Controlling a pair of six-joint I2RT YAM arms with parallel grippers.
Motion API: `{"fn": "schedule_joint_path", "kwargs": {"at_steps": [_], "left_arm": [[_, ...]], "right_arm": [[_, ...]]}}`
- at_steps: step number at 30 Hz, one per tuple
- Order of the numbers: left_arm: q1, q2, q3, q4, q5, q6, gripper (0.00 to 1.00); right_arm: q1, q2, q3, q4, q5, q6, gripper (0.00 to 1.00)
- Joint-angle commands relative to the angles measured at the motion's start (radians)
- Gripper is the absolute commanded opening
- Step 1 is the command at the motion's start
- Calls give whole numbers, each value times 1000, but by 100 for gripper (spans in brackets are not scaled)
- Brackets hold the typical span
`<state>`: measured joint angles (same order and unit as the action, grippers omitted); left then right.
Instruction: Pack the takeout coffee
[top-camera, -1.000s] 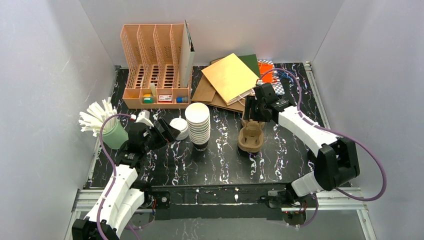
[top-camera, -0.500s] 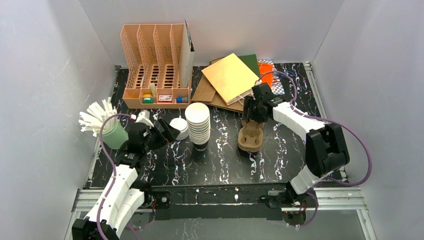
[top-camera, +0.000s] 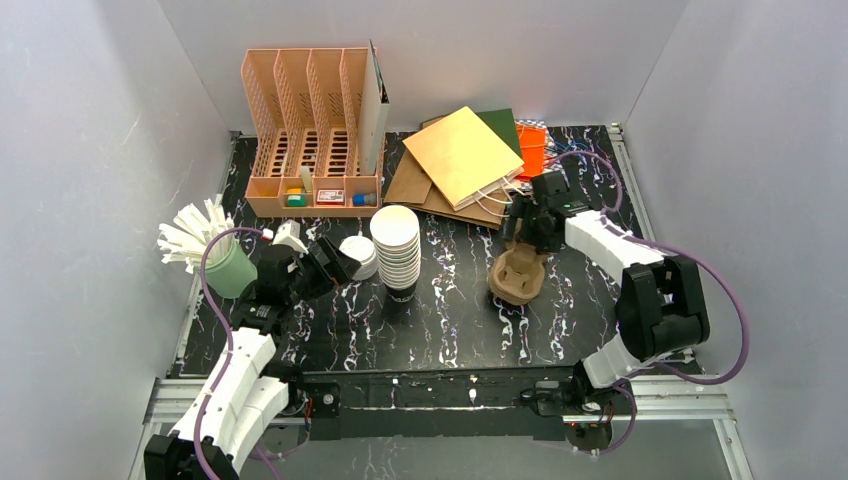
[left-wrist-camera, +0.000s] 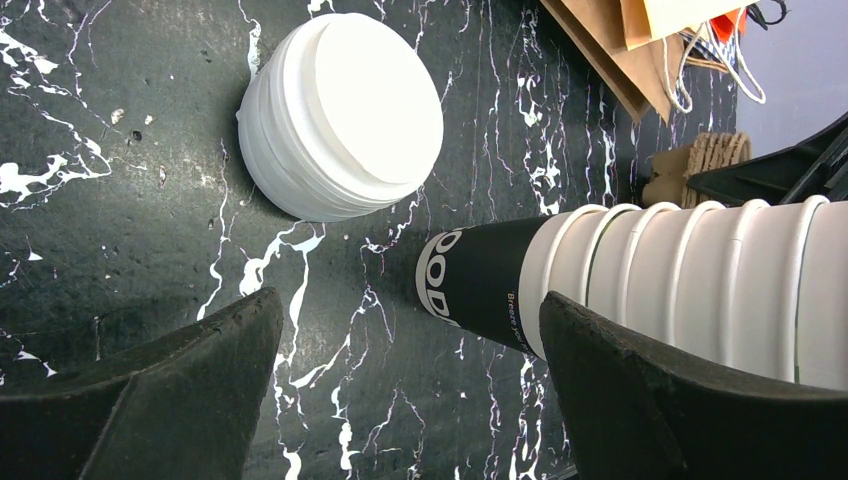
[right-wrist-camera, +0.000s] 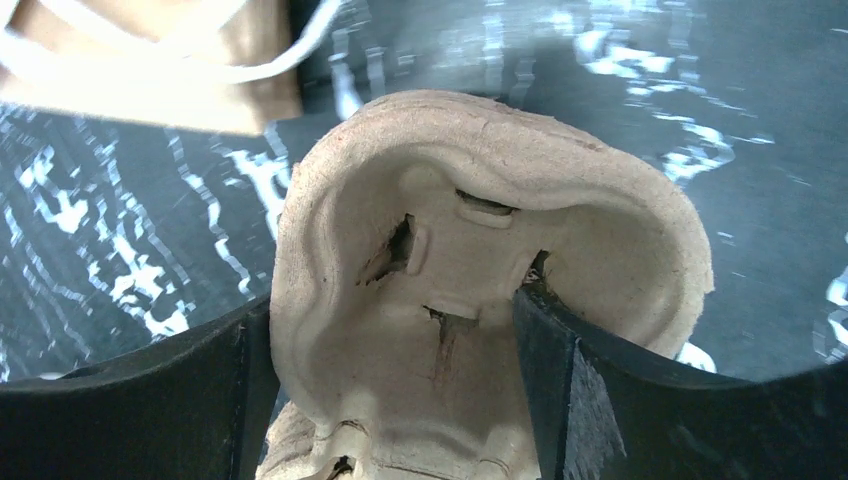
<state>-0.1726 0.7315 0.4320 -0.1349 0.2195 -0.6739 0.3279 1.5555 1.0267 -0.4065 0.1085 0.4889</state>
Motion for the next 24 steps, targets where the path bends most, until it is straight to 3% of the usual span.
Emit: {"fn": "schedule_joint_path", "kwargs": {"at_steps": [1, 7, 10, 13, 24], "left_arm": [[-3, -1, -3, 1, 20, 0, 98], [-3, -5, -5, 1, 24, 0, 98], [-4, -6, -4, 2, 25, -3, 98], [-4, -7, -11, 8, 25, -5, 98], [-5, 5, -29, 20, 45, -32, 98]], "right_arm": [[-106, -56, -17, -18, 66, 47, 86], [-170, -83, 3, 33, 68, 40, 80], [-198, -32, 73, -35, 145, 47, 77], [-296, -11, 74, -3, 67, 79, 74], [-374, 53, 183, -22, 66, 102, 87]]}}
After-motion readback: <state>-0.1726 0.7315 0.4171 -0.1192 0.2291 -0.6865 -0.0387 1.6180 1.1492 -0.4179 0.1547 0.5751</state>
